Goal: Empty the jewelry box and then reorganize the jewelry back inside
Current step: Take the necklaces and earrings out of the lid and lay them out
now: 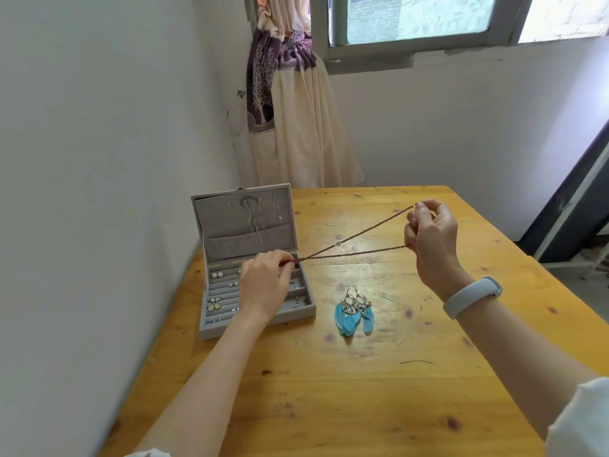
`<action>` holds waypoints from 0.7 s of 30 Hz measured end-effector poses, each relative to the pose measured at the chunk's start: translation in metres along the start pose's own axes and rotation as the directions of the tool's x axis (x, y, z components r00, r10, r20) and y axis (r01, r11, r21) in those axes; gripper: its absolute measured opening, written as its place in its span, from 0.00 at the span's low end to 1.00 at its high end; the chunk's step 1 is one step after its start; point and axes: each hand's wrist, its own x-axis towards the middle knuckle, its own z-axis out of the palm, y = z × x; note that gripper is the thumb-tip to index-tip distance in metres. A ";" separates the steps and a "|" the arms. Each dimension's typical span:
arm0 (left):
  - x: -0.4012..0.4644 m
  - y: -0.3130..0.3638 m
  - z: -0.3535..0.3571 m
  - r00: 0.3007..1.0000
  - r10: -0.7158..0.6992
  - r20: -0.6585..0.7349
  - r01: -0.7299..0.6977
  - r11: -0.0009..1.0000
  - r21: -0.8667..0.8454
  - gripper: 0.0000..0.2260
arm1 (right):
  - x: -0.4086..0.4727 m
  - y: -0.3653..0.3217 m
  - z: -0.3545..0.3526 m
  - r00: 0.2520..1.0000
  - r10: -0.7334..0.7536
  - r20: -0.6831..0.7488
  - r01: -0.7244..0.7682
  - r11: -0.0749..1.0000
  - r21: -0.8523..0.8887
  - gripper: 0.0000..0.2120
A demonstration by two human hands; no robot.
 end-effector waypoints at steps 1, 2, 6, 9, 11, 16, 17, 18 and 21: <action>0.004 -0.001 -0.001 1.000 -0.003 -0.018 0.003 1.000 0.008 0.07 | 0.000 0.001 0.000 1.000 0.003 0.012 -0.003 1.000 -0.018 0.07; 0.009 -0.003 -0.001 0.999 -0.013 -0.030 0.013 1.000 0.001 0.07 | -0.001 0.002 0.001 1.000 0.009 0.030 -0.008 0.999 -0.035 0.07; 0.025 -0.006 -0.008 0.962 -0.272 0.034 0.262 0.878 -0.401 0.08 | -0.004 0.004 0.011 0.994 0.022 0.110 -0.017 0.999 -0.047 0.07; 0.027 -0.006 -0.015 0.893 -0.406 0.194 0.422 0.606 -0.674 0.08 | -0.005 0.006 0.025 0.990 0.020 0.140 -0.011 0.998 -0.061 0.08; 0.025 -0.012 -0.017 0.892 -0.408 0.196 0.422 0.598 -0.682 0.08 | -0.004 0.008 0.034 0.989 0.021 0.148 -0.010 0.997 -0.070 0.08; 0.017 -0.030 -0.017 0.856 -0.446 0.262 0.471 0.464 -0.750 0.07 | -0.007 0.016 0.044 0.989 0.030 0.145 -0.018 0.997 -0.079 0.08; 0.015 -0.033 -0.017 0.845 -0.450 0.290 0.489 0.427 -0.761 0.07 | -0.007 0.019 0.046 0.989 0.032 0.142 -0.021 0.997 -0.079 0.08; 0.012 -0.035 -0.017 0.835 -0.446 0.322 0.503 0.384 -0.774 0.07 | -0.008 0.021 0.047 0.990 0.036 0.138 -0.025 0.997 -0.079 0.08; 0.003 -0.041 -0.017 0.816 -0.420 0.397 0.524 0.247 -0.815 0.08 | -0.011 0.028 0.051 0.992 0.053 0.118 -0.043 0.996 -0.080 0.09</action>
